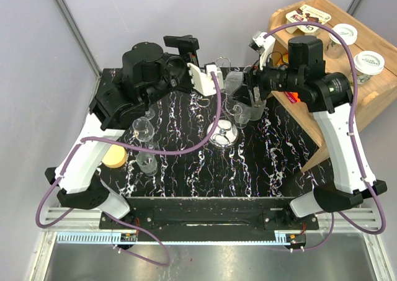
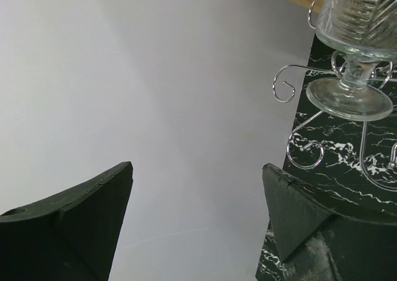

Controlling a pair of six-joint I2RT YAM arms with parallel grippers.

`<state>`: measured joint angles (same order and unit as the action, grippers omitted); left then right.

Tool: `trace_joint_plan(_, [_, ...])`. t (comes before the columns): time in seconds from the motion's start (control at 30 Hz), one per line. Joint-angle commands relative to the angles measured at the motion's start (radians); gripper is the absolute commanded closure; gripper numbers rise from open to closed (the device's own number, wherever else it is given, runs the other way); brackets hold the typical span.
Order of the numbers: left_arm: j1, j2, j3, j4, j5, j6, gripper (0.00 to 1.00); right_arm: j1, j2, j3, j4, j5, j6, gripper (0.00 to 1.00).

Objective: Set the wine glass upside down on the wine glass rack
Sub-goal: Turn the wine glass upside down at the wine rack.

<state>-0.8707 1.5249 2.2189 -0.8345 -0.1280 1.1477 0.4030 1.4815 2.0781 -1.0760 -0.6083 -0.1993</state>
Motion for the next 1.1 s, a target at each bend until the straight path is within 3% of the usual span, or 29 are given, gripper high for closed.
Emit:
trace_joint_plan(0.0, [0.018,-0.009,0.001,0.028,0.002,-0.086,0.11,-0.004,-0.055,-0.010,0.168,0.050,0.049,1.00])
trace_joint_plan(0.3, [0.048,-0.017,-0.050,0.028,0.111,-0.189,0.11,-0.004,-0.059,-0.064,0.257,0.081,0.067,1.00])
trace_joint_plan(0.63, [0.188,0.047,0.031,-0.116,0.493,-0.145,0.07,-0.004,0.017,0.103,0.159,-0.004,0.078,1.00])
trace_joint_plan(1.07, [0.191,0.113,0.065,-0.097,0.619,-0.151,0.06,-0.004,0.043,0.103,0.160,-0.067,0.092,1.00])
